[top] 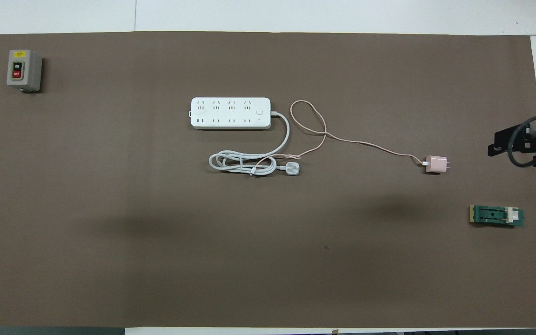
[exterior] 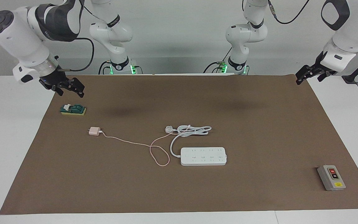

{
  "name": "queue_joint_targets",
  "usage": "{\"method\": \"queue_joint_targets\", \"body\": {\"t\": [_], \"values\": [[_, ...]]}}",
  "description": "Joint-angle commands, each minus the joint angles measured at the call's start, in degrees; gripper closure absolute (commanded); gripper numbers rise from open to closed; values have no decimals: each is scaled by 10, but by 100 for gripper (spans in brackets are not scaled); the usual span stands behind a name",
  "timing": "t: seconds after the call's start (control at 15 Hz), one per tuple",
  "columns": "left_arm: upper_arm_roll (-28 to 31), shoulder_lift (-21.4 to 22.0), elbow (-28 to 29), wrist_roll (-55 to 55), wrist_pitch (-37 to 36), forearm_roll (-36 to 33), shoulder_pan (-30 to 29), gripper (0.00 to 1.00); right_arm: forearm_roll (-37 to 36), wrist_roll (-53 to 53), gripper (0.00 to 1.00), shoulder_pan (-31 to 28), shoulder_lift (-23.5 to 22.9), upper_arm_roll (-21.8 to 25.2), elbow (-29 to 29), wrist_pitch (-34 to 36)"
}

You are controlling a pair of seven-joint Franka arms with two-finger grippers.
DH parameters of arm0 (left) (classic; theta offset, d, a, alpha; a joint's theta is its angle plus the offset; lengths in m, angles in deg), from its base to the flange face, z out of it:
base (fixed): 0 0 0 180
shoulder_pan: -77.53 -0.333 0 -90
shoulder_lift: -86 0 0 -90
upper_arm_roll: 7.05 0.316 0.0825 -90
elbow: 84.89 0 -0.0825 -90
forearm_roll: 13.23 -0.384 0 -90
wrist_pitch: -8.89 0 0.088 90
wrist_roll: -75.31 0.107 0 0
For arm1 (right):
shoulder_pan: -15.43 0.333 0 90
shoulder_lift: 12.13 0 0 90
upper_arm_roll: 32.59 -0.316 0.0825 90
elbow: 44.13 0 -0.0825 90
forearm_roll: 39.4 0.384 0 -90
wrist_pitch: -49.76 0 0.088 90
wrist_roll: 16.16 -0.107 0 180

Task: Plug charger into power strip
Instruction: 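Move the right gripper toward the pink charger brick and open it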

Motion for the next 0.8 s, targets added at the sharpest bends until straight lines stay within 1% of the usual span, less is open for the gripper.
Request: {"method": "queue_joint_targets", "body": {"t": [0.0, 0.2, 0.4, 0.6, 0.73], "values": [[-3, 17, 20, 5, 10, 7, -6, 0, 43, -111, 0, -20, -38, -3, 5, -30], [-3, 17, 20, 5, 11, 7, -6, 0, 105, -198, 0, -55, -76, -2, 5, -41], [-3, 17, 20, 5, 10, 7, -6, 0, 137, -289, 0, -71, -90, -2, 26, -45], [-3, 17, 20, 5, 10, 7, -6, 0, 183, -328, 0, -94, -136, -2, 24, -45], [-3, 17, 20, 5, 10, 7, -6, 0, 188, -366, 0, -94, -161, -2, 23, -43]]}}
